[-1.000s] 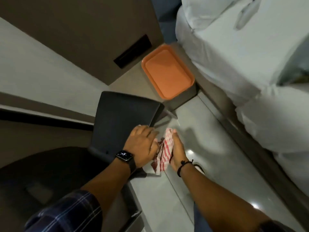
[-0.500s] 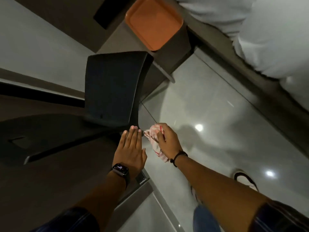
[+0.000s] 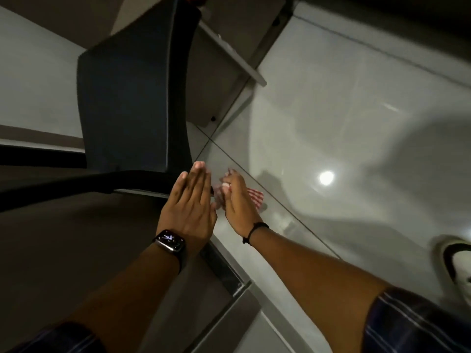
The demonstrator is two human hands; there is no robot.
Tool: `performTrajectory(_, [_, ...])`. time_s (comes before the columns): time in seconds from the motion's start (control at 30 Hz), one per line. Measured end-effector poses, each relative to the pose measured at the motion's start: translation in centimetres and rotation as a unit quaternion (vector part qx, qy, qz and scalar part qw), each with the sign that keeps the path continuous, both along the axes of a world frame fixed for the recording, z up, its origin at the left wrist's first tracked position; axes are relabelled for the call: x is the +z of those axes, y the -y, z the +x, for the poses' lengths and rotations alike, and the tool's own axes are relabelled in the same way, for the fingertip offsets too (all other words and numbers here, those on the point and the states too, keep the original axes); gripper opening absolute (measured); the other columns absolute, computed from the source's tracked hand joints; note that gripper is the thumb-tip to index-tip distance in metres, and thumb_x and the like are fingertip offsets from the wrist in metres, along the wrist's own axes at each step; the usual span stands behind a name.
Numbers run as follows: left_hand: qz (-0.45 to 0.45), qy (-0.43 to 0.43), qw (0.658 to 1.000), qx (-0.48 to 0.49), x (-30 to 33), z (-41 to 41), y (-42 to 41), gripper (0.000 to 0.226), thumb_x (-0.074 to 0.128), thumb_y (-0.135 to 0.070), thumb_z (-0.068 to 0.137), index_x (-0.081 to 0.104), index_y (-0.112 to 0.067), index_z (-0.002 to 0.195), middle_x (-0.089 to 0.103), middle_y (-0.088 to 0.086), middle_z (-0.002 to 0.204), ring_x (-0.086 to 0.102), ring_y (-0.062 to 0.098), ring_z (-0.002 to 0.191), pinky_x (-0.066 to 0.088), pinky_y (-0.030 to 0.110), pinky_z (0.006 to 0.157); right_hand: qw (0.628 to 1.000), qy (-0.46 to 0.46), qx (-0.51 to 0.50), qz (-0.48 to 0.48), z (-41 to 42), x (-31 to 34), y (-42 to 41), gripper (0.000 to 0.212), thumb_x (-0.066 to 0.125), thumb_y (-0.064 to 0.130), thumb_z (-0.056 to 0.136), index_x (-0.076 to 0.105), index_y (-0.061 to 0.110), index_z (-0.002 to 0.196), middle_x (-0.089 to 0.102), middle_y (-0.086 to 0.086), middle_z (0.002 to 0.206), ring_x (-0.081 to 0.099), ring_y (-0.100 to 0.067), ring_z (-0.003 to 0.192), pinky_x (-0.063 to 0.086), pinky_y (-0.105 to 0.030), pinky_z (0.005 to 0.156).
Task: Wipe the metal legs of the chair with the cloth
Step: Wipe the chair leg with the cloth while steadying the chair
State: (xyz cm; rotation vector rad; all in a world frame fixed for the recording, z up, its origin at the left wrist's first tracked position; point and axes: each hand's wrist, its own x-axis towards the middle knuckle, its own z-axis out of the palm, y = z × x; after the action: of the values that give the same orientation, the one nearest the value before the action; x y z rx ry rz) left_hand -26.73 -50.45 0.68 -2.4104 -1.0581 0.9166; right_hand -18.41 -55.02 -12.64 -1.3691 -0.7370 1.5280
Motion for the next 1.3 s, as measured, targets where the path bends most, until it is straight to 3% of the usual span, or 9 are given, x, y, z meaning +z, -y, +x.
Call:
performTrajectory(0.07, [0.014,0.005,1.000,0.002,-1.1,0.1,0.0,0.073,0.005,-0.043,0.104,-0.009,0.000,0.161,-0.019,0.022,0.170,-0.025,0.030,0.158,-0.026,0.044,0.125,0.992,-0.075,-0.081,-0.056,-2.1,-0.6,-1.5,0.053,0.051,0.063,0.103,0.051,0.032,0.144,0.066,-0.009,0.134,0.068,-0.029,0.124,0.060,-0.046,0.100])
performTrajectory(0.33, [0.048,-0.007,0.998,-0.038,-2.5,-0.2,-0.7,0.074,0.021,-0.042,0.103,0.010,-0.001,0.164,0.003,0.018,0.175,-0.003,0.026,0.163,-0.024,0.043,0.126,0.978,0.113,-0.112,-0.136,-5.4,-7.5,-3.7,0.055,0.016,0.059,0.112,0.049,0.044,0.153,0.031,0.000,0.178,0.006,-0.029,0.171,0.001,-0.064,0.136])
performTrajectory(0.47, [0.064,-0.030,0.996,-0.060,-3.0,-0.2,-1.1,0.073,0.022,-0.043,0.104,0.011,-0.002,0.164,0.005,0.014,0.176,-0.004,0.021,0.163,-0.023,0.045,0.126,0.958,-0.010,-0.102,-0.269,-5.1,-12.2,-2.6,0.050,0.036,0.045,0.115,0.053,0.023,0.156,0.055,-0.012,0.164,0.040,-0.037,0.160,0.021,-0.055,0.135])
performTrajectory(0.63, [0.062,-0.051,0.995,-0.055,-2.4,0.7,-0.8,0.074,0.020,-0.043,0.103,0.015,-0.001,0.163,0.009,0.017,0.175,0.000,0.027,0.163,-0.025,0.045,0.125,0.919,-0.123,-0.188,-0.324,-3.4,-12.0,-1.9,0.040,0.037,0.018,0.116,0.067,-0.002,0.132,0.070,-0.022,0.140,0.065,-0.035,0.133,0.044,-0.035,0.118])
performTrajectory(0.8, [0.057,-0.052,0.996,-0.050,0.3,1.0,-0.8,0.072,0.019,-0.040,0.103,0.016,0.001,0.162,0.012,0.018,0.174,0.001,0.027,0.163,-0.024,0.049,0.125,0.893,-0.244,-0.288,-0.246,-2.8,-7.9,0.6,0.033,0.038,0.015,0.116,0.067,0.005,0.125,0.073,-0.028,0.129,0.079,-0.009,0.080,0.059,-0.012,0.060])
performTrajectory(0.93, [0.043,-0.072,0.995,-0.052,1.5,0.5,-0.4,0.071,0.023,-0.039,0.102,0.022,0.000,0.162,0.015,0.017,0.174,0.005,0.027,0.163,-0.020,0.049,0.127,0.958,-0.139,-0.248,-0.024,-5.7,-2.1,0.6,0.037,0.041,0.017,0.115,0.060,0.014,0.146,0.065,-0.012,0.147,0.067,-0.036,0.130,0.059,-0.052,0.107])
performTrajectory(1.07, [0.035,-0.061,0.996,-0.046,0.8,0.3,-0.4,0.071,0.023,-0.041,0.104,0.022,0.000,0.161,0.015,0.017,0.173,0.004,0.027,0.163,-0.018,0.049,0.128,0.972,-0.009,-0.221,0.082,-8.2,-0.9,-0.2,0.049,0.036,0.039,0.116,0.044,0.021,0.161,0.046,-0.002,0.169,0.040,-0.019,0.160,0.034,-0.045,0.133])
performTrajectory(1.23, [0.041,-0.044,0.997,-0.051,-0.9,0.5,-1.4,0.070,0.029,-0.038,0.102,0.024,-0.002,0.162,0.019,0.013,0.174,0.004,0.024,0.163,-0.019,0.049,0.127,0.971,0.013,-0.188,-0.148,-7.7,-9.4,0.0,0.042,0.043,0.037,0.115,0.059,0.026,0.152,0.037,-0.010,0.173,0.024,-0.031,0.166,0.015,-0.056,0.137])
performTrajectory(1.3, [0.041,-0.047,0.996,-0.057,-1.4,0.5,-1.5,0.069,0.032,-0.037,0.101,0.028,-0.003,0.161,0.022,0.012,0.173,0.003,0.022,0.163,-0.020,0.049,0.126,0.934,-0.088,-0.222,-0.266,-6.6,-13.2,-0.3,0.038,0.046,0.029,0.115,0.068,0.013,0.141,0.052,-0.025,0.158,0.048,-0.040,0.149,0.037,-0.049,0.125])
